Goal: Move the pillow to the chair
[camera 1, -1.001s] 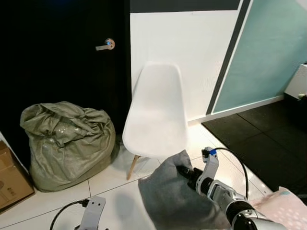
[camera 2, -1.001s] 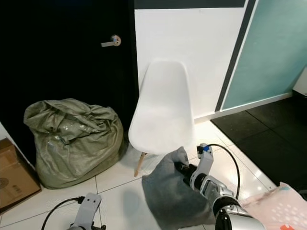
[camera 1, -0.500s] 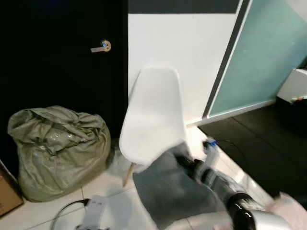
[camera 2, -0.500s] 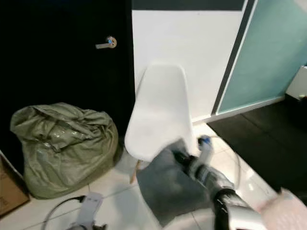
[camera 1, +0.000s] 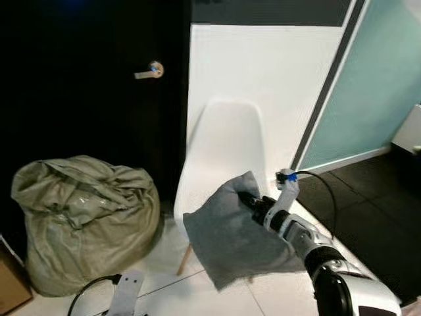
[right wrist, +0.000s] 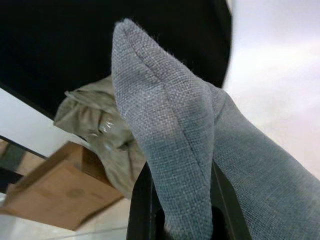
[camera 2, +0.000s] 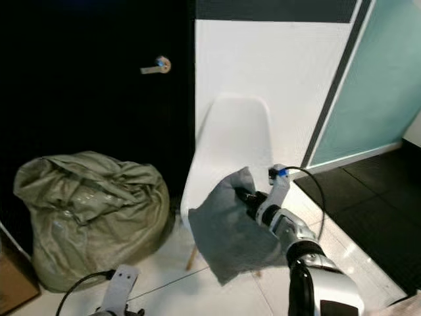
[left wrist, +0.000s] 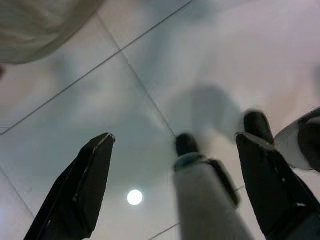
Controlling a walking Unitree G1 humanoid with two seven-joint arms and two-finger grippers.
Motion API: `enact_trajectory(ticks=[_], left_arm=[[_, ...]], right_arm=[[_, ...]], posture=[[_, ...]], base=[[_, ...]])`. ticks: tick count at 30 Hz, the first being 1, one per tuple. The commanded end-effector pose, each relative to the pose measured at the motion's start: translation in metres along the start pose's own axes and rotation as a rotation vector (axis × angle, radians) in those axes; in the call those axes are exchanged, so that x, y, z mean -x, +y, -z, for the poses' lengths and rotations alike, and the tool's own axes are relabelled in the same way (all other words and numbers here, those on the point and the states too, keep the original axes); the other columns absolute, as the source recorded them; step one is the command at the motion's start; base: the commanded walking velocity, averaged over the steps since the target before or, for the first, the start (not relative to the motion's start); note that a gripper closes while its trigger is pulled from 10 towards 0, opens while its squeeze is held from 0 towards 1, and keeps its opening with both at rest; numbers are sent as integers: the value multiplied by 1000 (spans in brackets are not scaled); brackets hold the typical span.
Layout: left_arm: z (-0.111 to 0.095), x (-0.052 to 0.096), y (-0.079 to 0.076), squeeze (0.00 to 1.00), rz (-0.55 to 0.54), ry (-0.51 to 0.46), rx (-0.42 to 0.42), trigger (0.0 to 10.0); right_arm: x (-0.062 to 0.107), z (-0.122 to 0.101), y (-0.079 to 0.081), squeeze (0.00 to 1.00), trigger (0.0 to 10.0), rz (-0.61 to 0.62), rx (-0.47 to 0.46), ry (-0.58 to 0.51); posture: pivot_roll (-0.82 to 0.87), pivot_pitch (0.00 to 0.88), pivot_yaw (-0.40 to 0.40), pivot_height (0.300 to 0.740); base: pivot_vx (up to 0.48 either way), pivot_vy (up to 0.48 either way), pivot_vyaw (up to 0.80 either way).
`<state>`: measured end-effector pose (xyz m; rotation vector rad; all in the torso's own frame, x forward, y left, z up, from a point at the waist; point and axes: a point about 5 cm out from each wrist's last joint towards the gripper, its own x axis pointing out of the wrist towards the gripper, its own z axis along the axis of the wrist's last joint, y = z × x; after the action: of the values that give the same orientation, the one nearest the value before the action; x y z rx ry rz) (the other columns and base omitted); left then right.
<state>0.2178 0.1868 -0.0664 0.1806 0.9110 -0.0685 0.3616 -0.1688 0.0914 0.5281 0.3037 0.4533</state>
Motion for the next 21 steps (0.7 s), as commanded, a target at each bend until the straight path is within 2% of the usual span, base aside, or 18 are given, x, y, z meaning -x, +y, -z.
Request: enact_trajectory(ticks=[1,10,21], left_arm=[[0,0,-6,0,21,4,-13,10000],[1,0,-8,0,28,7,-18,10000],[0,-1,-9,0,30,3,-18,10000]], right_arm=[[1,-20,-1,0,10000,-8,-2,-80],[-1,-37,2,0,10000,-18,-24,-142],[-4,-40,7,0,10000,-28,-18,-146]], posture=[[-131,0,-66,702],[-133,0,-66,702],[-132,0,-70,702]], base=[[311,0,-800],[317,0,-783],[329,0,-765]])
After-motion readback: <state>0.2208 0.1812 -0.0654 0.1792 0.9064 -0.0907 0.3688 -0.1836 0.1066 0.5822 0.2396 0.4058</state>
